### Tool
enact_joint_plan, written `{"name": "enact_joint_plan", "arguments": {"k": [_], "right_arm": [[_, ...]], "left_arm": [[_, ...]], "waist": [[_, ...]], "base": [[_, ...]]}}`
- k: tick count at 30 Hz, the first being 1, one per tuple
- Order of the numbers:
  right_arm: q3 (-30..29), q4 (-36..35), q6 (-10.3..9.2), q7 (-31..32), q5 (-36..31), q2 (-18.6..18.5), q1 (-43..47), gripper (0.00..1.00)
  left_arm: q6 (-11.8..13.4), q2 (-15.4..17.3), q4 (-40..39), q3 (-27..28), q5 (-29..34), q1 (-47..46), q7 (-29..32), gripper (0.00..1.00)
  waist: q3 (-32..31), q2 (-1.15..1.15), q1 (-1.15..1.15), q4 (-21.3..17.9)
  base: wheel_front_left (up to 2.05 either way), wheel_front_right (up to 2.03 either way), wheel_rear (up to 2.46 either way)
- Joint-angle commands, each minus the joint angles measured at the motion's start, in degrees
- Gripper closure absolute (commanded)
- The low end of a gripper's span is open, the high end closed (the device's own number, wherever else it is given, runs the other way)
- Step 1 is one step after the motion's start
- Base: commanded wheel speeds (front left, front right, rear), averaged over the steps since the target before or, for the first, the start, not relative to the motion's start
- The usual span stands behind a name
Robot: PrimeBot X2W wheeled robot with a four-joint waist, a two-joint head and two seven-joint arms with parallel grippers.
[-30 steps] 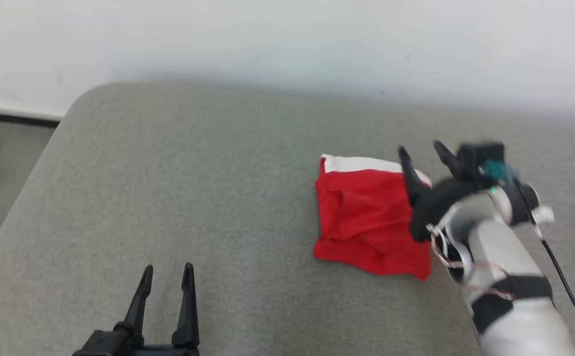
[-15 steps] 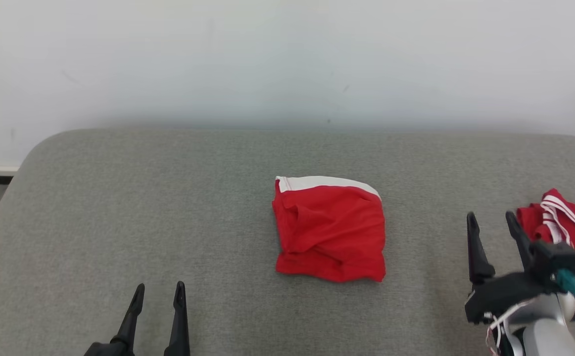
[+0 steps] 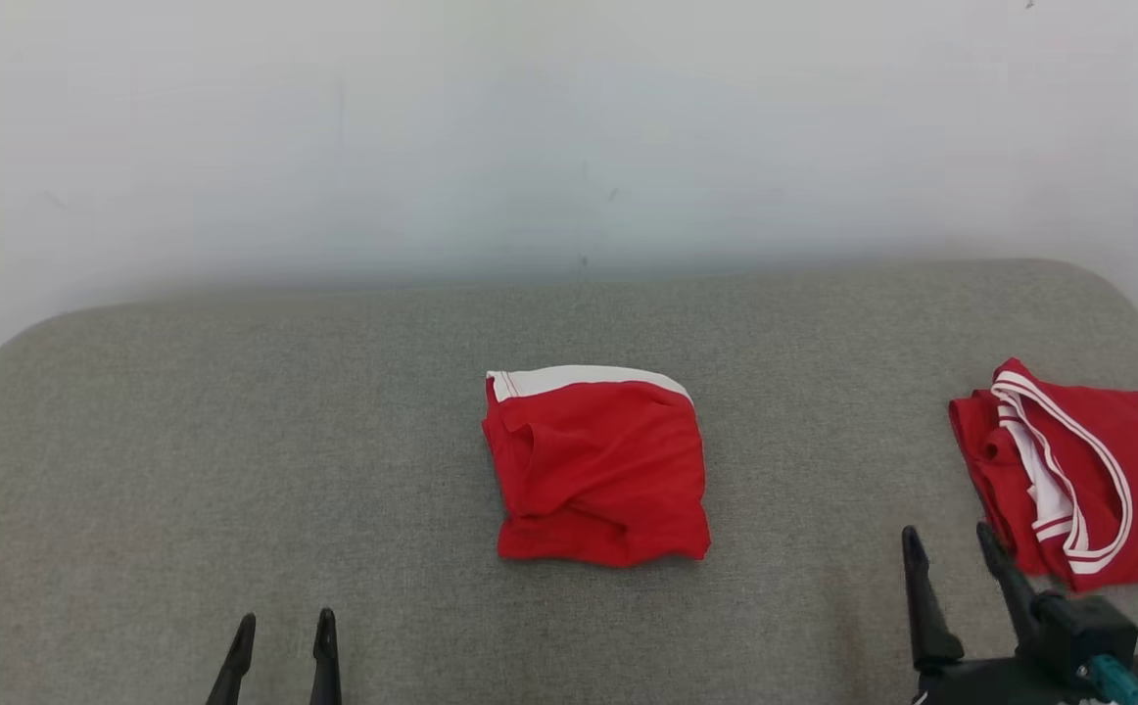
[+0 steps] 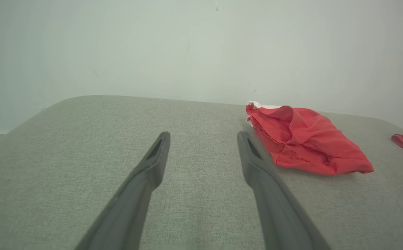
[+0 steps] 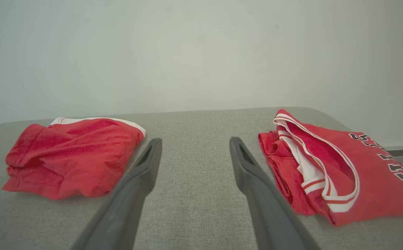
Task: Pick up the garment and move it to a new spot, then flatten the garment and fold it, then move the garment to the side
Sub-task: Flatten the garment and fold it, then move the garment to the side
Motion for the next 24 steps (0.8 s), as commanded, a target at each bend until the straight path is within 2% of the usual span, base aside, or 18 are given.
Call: {"name": "enact_joint_plan", "arguments": {"k": [1,12,24], "right_arm": [[0.61,-0.01,-0.14,-0.52,0.47,0.18,1.18,0.00],[1.86,-0.73,-0.14,-0.35,0.95,1.01,3.99,0.00],[0.35,-0.80,-0.14,0.12,0.79,1.68,4.42,0.00]], "left_arm": [[-0.11,0.07,0.31,0.49,0.18,1.05,-0.16,0.00],[-0.46,0.05,0.92,1.90,0.18,1.64,-0.16,0.00],[0.03,0.05,0.96,1.50,-0.11,0.94,-0.16,0.00]], "waist": [[-0.49,0.00,0.00,-0.32],[-0.48,0.00,0.00,0.23],[0.02,0.00,0.00,0.78]], "base": [[0.00,0.00,0.00],[0.00,0.00,0.00],[0.00,0.00,0.00]]}}
